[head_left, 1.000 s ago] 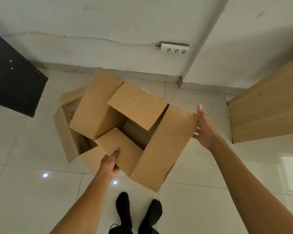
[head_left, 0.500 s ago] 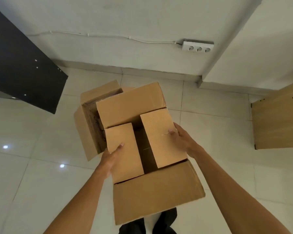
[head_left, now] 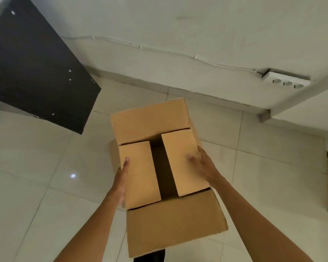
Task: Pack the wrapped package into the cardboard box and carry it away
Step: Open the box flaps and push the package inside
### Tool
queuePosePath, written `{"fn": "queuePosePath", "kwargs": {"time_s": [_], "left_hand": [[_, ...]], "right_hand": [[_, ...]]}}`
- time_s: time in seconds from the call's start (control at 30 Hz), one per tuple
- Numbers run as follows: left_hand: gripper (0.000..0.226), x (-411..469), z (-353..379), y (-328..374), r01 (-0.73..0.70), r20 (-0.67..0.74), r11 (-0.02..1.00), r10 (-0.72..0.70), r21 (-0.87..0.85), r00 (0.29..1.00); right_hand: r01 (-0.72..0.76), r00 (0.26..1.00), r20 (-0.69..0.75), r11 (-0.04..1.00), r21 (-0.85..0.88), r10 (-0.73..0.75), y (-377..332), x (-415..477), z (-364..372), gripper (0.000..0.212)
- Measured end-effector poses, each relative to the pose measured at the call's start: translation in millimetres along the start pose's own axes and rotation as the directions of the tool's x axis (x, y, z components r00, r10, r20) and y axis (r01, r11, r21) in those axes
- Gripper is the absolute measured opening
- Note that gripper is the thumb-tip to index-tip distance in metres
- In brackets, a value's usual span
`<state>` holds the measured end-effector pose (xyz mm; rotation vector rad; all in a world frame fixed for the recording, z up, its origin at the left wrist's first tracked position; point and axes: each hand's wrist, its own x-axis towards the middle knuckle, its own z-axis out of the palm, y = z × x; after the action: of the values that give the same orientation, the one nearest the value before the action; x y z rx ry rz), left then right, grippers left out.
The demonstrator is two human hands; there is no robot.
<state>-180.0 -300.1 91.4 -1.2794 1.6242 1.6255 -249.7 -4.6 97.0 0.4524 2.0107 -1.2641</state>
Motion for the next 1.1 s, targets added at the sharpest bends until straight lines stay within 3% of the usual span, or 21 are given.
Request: {"fn": "queuePosePath", "kwargs": {"time_s": [0.07,0.13,0.27,0.33,0.5,0.6,0.7,0.87,1.1], "left_hand": [[0.121,25,-7,0,0.010,0.019,0.999,-0.009,-0.031,1.000],[0.132,49,-9,-2,0.034,0.017,0.997,-0.033,-0.064,0.999],[0.092,85,0,-3,0.009,-0.048,0.998,-0.012,-0.061,0.999],[0.086,105,-1,-8,0.002,-0.114,1.000,-0.004,-0.017,0.993],[0.085,119,-7,-9,0.000,-0.182,0.996,0.017,0.094,0.983],[0.102,119,-7,13,-0.013,-0.138,0.979,0.042,0.202,0.990],[0.096,120,-3,43,-0.038,-0.085,0.939,0.072,0.342,0.994],[0.103,119,7,82,-0.083,-0.073,0.868,0.135,0.489,0.988],[0.087,103,35,103,-0.159,0.066,0.742,0.154,0.651,0.986]], "right_hand": [[-0.016,1.000,-0.026,0.998,-0.057,0.014,-12,22,12,0.088],[-0.029,0.998,-0.050,0.993,-0.111,0.023,-18,43,19,0.081],[-0.075,0.995,-0.068,0.990,-0.117,0.067,-10,77,25,0.077],[-0.062,0.995,-0.080,0.991,-0.118,0.053,-3,87,29,0.072],[-0.038,0.989,-0.147,0.970,-0.239,0.002,-2,87,45,0.072],[-0.104,0.972,-0.232,0.948,-0.302,0.033,-3,78,53,0.086],[-0.198,0.950,-0.291,0.937,-0.287,0.112,-3,76,52,0.090],[-0.200,0.926,-0.352,0.966,-0.160,0.134,-5,64,55,0.070],[-0.347,0.860,-0.394,0.938,0.012,0.324,14,32,48,0.075]]}}
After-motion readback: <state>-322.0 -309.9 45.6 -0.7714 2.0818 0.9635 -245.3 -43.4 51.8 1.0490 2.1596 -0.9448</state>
